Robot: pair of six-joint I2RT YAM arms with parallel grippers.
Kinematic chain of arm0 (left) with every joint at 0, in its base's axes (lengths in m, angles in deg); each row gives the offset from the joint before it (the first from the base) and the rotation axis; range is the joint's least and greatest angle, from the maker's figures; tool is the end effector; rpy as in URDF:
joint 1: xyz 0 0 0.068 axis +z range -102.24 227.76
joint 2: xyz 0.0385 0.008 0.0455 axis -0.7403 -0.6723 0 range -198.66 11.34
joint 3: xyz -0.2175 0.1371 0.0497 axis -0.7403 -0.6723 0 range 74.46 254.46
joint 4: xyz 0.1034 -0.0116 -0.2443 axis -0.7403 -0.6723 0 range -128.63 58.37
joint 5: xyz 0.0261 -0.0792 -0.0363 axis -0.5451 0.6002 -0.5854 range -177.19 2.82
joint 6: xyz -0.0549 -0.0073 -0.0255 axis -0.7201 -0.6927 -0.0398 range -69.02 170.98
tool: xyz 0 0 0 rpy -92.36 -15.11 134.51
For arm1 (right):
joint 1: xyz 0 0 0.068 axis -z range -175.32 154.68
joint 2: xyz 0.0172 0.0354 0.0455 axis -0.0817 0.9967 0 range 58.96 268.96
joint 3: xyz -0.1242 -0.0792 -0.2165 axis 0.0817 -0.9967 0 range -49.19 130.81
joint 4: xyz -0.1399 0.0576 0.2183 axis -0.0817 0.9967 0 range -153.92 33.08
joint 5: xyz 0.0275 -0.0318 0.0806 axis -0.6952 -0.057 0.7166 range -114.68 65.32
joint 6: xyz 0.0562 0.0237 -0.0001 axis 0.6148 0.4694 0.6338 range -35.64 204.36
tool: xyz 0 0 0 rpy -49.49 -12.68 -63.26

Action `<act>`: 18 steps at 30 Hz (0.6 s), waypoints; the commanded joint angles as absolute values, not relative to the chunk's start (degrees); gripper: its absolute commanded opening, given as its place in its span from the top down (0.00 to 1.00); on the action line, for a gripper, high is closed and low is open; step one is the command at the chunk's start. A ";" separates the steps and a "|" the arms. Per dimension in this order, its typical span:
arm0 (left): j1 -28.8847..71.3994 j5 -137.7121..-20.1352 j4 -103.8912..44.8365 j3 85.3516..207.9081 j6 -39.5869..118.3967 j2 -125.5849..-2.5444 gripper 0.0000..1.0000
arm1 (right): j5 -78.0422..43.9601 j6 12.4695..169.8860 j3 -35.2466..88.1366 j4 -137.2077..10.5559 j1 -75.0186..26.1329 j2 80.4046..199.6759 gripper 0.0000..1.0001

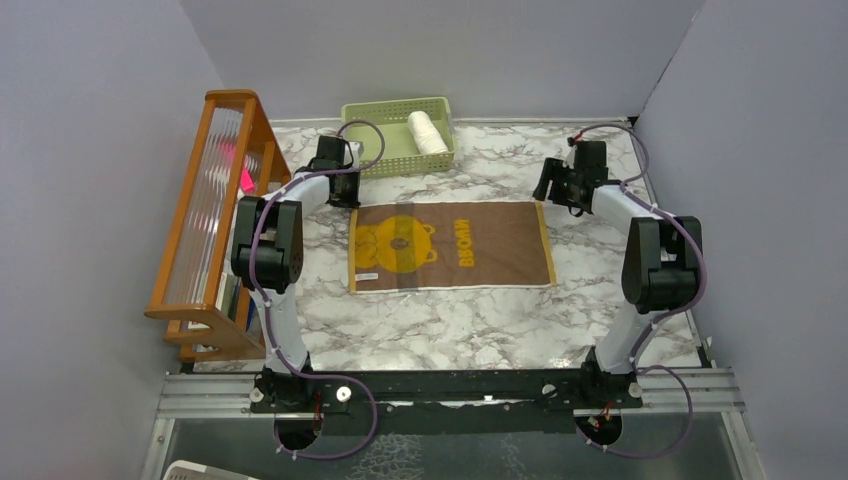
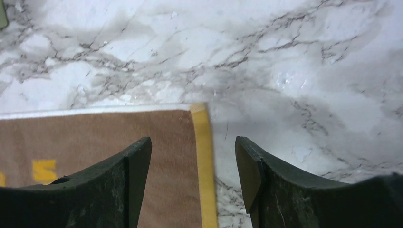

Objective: Roll the towels
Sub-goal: Fold the towel at the center of the board.

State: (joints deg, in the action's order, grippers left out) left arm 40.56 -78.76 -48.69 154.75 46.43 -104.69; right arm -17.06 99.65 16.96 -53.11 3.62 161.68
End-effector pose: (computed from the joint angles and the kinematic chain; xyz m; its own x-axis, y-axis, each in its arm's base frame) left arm 0.4360 -0.0619 0.1487 -0.8046 0.0224 -0.5934 0.1484 0.9752 -0.1645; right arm 0.3922 0.0133 0.1718 -0.7382 0.2476 -0.6274 0.0895 0.9579 0.2727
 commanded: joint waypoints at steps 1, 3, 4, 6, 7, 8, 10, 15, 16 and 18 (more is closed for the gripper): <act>40.82 -79.10 -49.95 154.91 47.33 -102.85 1.00 | -24.22 93.69 21.64 -51.58 3.50 165.14 0.35; 40.81 -78.84 -49.92 155.13 47.28 -103.00 1.00 | -25.34 91.64 23.51 -50.23 3.45 166.73 0.35; 40.81 -78.85 -49.96 155.14 47.27 -103.08 1.00 | -25.61 90.59 24.38 -49.47 3.38 167.68 0.35; 40.81 -79.00 -49.92 154.99 47.33 -103.14 1.00 | -25.68 89.10 25.81 -48.17 3.29 169.58 0.37; 40.89 -79.01 -49.95 154.89 47.38 -103.17 1.00 | -24.78 88.54 26.17 -47.96 3.28 170.07 0.39; 40.90 -79.08 -49.88 154.78 47.30 -103.18 1.00 | -23.76 87.94 26.24 -48.10 3.17 170.42 0.41; 40.90 -79.14 -49.90 154.65 47.34 -103.17 1.00 | -22.27 87.48 26.16 -48.43 2.90 170.76 0.42; 40.99 -79.21 -49.99 154.79 47.29 -103.72 1.00 | -19.81 86.02 26.87 -48.08 1.93 172.48 0.43; 40.99 -79.19 -49.92 154.79 47.22 -103.83 1.00 | -19.72 85.95 26.91 -48.14 1.76 172.65 0.43; 41.01 -79.10 -49.98 154.72 47.21 -103.95 1.00 | -19.56 85.67 26.88 -48.27 1.34 173.08 0.43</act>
